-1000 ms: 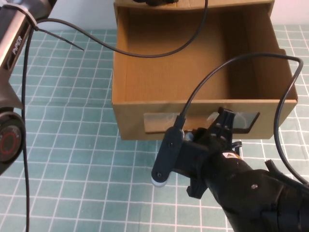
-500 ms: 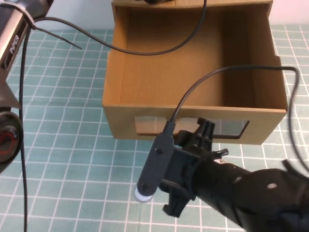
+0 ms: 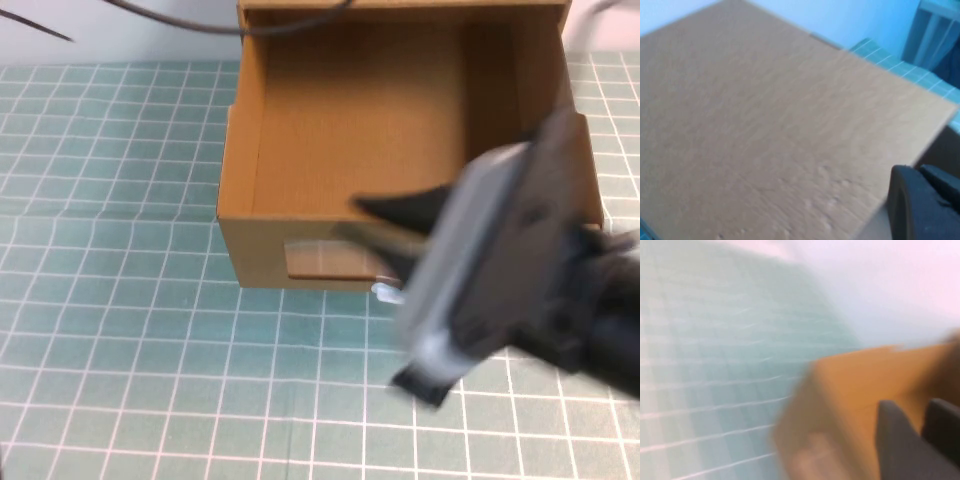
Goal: Open the shoe box
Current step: 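Pull the top drawer of the cardboard box fully open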
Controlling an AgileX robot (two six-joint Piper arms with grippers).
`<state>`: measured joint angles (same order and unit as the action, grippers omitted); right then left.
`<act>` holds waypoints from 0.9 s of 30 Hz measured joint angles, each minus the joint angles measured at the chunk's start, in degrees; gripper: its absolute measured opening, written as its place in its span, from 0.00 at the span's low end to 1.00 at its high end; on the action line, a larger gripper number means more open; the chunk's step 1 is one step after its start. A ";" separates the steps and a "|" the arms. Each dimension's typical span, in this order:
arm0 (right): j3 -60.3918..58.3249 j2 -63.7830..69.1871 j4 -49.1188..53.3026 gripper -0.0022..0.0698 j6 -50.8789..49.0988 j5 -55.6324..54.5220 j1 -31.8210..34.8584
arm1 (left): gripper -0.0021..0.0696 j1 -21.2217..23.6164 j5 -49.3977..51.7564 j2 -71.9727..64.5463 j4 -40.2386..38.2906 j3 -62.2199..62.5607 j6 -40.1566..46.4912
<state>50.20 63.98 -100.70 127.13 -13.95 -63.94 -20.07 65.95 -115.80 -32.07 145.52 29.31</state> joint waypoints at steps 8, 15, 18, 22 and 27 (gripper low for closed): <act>4.93 -11.98 0.00 0.02 12.51 -26.52 0.00 | 0.02 0.00 6.67 10.90 2.13 0.23 -1.55; 5.18 -20.45 0.00 0.01 24.20 -40.47 0.00 | 0.02 0.00 7.03 25.23 7.42 -7.57 -2.66; 3.45 -24.94 0.00 0.01 24.26 -40.83 0.00 | 0.02 0.00 7.03 32.56 10.03 -15.79 -2.78; -3.46 -31.70 0.00 0.01 22.54 -38.34 0.00 | 0.02 0.00 7.03 43.34 13.02 -32.78 -2.44; -14.10 -38.75 0.00 0.01 18.98 -36.54 0.00 | 0.02 0.00 3.49 59.33 14.58 -57.01 -2.04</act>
<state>36.10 25.24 -100.70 146.11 -50.49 -63.94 -20.07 69.44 -56.46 -17.49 88.51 27.27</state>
